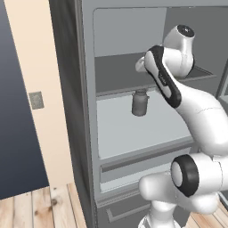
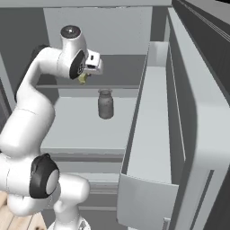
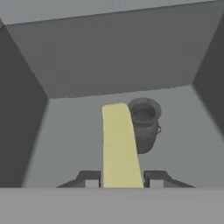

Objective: Retrieve the butter from the fridge and place it on a plate on the dining table. Then retrieve the butter knife by the fridge and place it near the plate.

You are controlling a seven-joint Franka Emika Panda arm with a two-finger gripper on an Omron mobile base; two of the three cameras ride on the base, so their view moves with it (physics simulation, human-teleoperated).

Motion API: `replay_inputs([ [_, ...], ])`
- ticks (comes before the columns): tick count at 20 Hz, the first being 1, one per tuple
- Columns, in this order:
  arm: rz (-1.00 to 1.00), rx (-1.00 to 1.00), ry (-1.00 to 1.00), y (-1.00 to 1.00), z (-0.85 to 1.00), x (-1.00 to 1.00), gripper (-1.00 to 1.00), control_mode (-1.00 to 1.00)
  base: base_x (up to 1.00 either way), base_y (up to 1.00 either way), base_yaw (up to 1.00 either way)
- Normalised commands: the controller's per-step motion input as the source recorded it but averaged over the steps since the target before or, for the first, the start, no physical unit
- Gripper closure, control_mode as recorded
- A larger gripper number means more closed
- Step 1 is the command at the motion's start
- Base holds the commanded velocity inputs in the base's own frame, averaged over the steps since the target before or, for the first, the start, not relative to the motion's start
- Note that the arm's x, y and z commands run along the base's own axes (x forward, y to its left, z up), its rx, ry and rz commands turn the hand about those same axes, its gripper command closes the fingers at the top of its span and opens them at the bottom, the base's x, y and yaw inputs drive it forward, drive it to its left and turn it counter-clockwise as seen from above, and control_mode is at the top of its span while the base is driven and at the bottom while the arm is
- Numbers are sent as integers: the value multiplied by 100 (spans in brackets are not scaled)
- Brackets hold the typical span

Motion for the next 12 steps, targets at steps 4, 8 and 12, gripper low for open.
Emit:
replay_inputs([
  [4, -1, -3, 16, 8, 0, -100, 100, -100, 0, 0, 0],
  [8, -9, -2, 15, 18, 1, -100, 100, -100, 0, 0, 0],
  [12, -12, -2, 17, 4, 0, -100, 100, -100, 0, 0, 0],
])
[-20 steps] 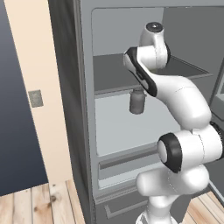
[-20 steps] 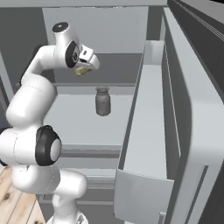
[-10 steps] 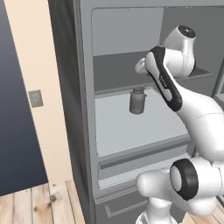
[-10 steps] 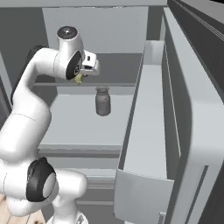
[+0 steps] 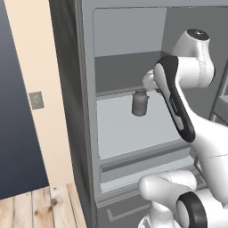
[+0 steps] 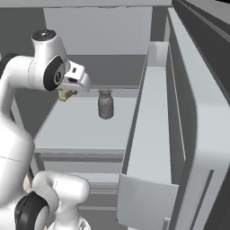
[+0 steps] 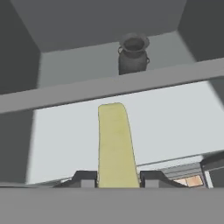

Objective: Retrieve the butter from the fridge and place it on a plate on the dining table. Then retrieve the butter knife by the fridge and place it near the plate.

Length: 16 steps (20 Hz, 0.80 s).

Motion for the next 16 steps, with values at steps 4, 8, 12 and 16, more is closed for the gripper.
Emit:
replay_inputs([
  [4, -15, -9, 13, 0, -21, -100, 100, -100, 0, 0, 0],
  [8, -15, -11, -4, 1, -31, -99, 100, -100, 0, 0, 0],
  [12, -5, -10, -13, 1, -45, -89, 100, -100, 0, 0, 0],
  [16, 0, -2, -5, -15, -71, -60, 100, -100, 0, 0, 0],
])
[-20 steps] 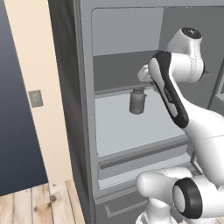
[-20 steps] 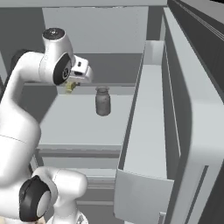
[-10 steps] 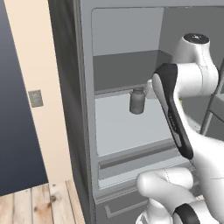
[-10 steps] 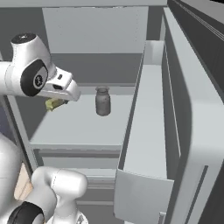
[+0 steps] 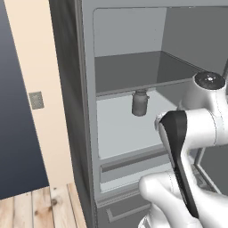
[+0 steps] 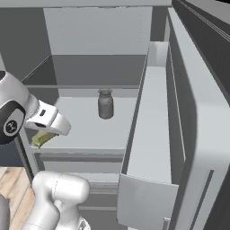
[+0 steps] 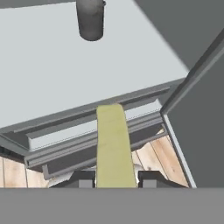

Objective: Retrieve the butter from the fridge and place it on a plate on the dining table. Then retrieve the butter knife by the fridge and place it near the plate.

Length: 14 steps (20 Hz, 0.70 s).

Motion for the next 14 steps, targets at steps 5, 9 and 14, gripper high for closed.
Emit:
replay_inputs([
  [5, 0, 1, 0, -9, -27, -8, 100, -100, 0, 0, 0],
  [9, 0, 0, 0, 0, -2, -4, 100, -100, 0, 0, 0],
  [14, 2, 0, 1, 3, -5, -22, 100, 100, -20, 6, 1],
])
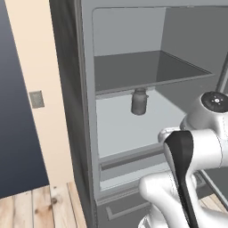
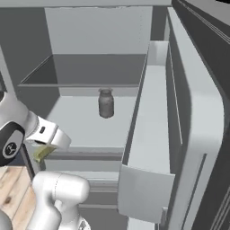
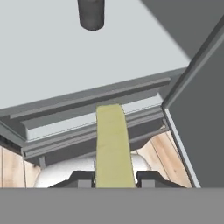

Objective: Retrieve the butter from the fridge and place it on a plate on the dining table. Then retrieve the butter knife by the fridge and place it near the plate.

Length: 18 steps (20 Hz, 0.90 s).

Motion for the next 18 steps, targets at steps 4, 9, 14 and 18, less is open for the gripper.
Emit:
replay_inputs([
  [4, 0, 0, 0, 0, 0, 0, 100, 100, -44, 47, -33],
  [9, 0, 0, 0, 0, 0, 0, 100, 100, -46, 61, -58],
  [14, 0, 0, 0, 0, 0, 0, 100, 100, -97, 8, -71],
  [18, 0, 0, 0, 0, 0, 0, 100, 100, -100, 16, -68],
])
